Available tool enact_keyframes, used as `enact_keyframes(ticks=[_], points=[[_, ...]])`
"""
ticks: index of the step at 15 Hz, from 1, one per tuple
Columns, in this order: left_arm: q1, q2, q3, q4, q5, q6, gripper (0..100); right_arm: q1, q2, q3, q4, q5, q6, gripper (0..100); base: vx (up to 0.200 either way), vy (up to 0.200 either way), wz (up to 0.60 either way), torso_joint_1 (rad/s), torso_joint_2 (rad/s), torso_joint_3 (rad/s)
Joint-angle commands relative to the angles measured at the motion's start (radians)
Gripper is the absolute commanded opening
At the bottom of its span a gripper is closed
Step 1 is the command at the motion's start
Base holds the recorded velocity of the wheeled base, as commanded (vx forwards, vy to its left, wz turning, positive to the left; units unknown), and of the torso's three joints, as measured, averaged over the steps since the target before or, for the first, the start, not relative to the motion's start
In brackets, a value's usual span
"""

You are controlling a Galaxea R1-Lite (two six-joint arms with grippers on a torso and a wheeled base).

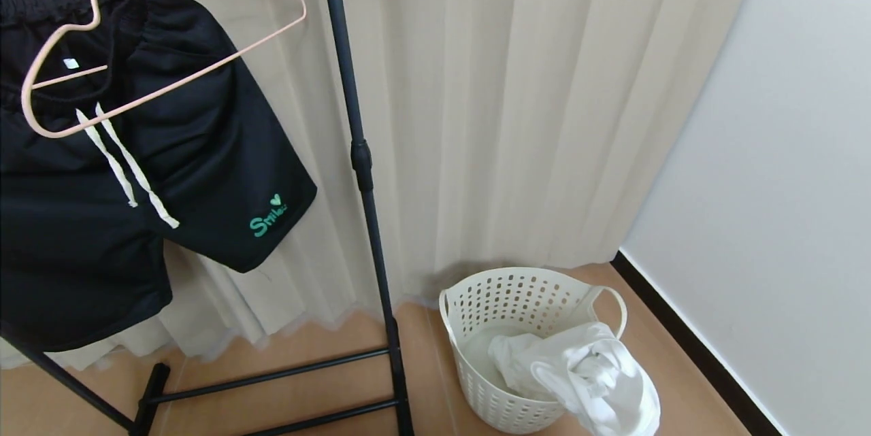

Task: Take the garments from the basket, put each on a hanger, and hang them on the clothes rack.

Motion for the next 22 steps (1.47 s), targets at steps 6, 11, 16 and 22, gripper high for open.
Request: enact_keyframes(ticks=[6, 11, 16, 22], points=[[0.0, 0.001, 0.0, -0.001, 0.025, -0.01, 100, 0.0, 0.0, 0.0, 0.0, 0.0, 0.0, 100, 0.0, 0.0, -0.1, 0.0, 0.0, 0.0], [0.0, 0.001, 0.0, -0.001, 0.023, -0.009, 100, 0.0, 0.0, 0.0, 0.0, 0.0, -0.001, 100, 0.0, 0.0, -0.12, 0.001, 0.0, 0.0], [0.0, 0.001, 0.0, -0.001, 0.023, -0.009, 100, 0.0, 0.0, 0.0, -0.001, 0.0, 0.0, 100, 0.0, 0.0, 0.0, 0.0, 0.0, -0.068], [0.0, 0.001, 0.0, -0.001, 0.023, -0.007, 100, 0.0, 0.0, 0.0, -0.001, 0.0, -0.001, 100, 0.0, 0.0, 0.0, -0.005, 0.09, -0.114]])
